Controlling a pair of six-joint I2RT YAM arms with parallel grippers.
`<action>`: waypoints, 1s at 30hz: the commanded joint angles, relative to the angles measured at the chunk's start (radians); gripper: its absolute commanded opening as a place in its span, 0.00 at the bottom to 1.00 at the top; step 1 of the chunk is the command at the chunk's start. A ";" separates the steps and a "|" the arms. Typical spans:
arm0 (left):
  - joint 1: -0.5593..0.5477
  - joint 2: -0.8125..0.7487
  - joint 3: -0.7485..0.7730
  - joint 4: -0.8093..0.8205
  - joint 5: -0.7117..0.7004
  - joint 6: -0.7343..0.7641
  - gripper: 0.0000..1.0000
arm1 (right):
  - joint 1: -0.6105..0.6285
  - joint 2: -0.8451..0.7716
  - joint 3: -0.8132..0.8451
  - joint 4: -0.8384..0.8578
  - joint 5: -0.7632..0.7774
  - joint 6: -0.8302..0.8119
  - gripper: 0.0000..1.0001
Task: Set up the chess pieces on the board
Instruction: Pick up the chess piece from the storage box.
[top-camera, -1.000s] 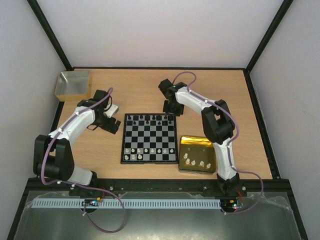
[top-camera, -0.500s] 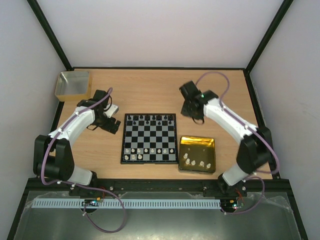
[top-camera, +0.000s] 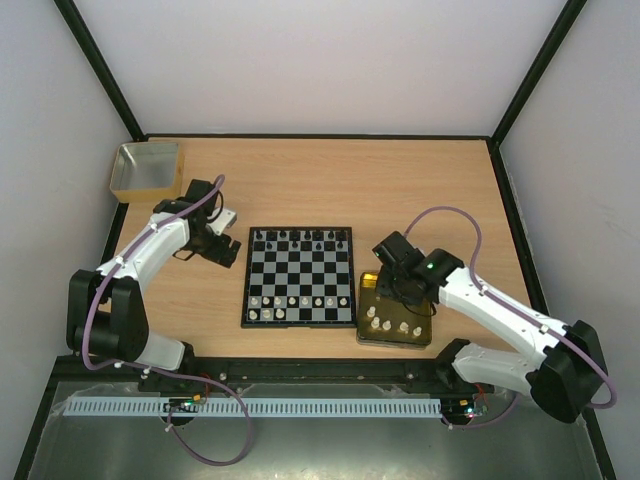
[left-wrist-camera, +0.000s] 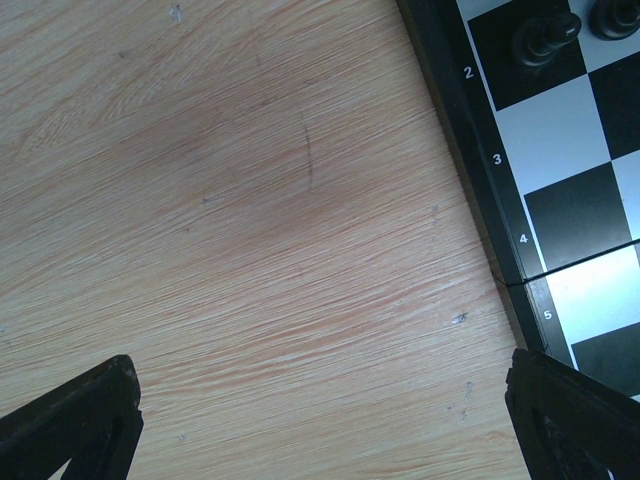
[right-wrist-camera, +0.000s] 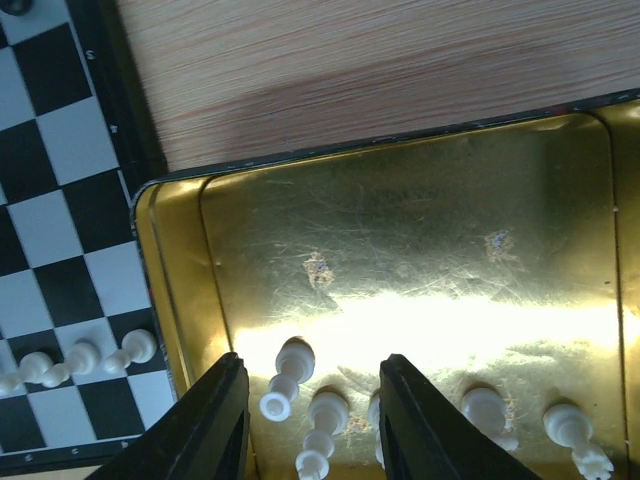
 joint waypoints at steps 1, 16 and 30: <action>0.007 -0.006 -0.005 -0.011 0.001 0.004 0.99 | 0.010 -0.023 -0.035 0.013 -0.046 0.023 0.34; 0.022 -0.012 -0.003 -0.011 0.004 0.004 0.99 | 0.082 0.061 -0.080 0.077 -0.164 -0.026 0.34; 0.024 -0.012 -0.003 -0.011 0.007 0.007 0.99 | 0.108 0.111 -0.117 0.104 -0.161 -0.041 0.31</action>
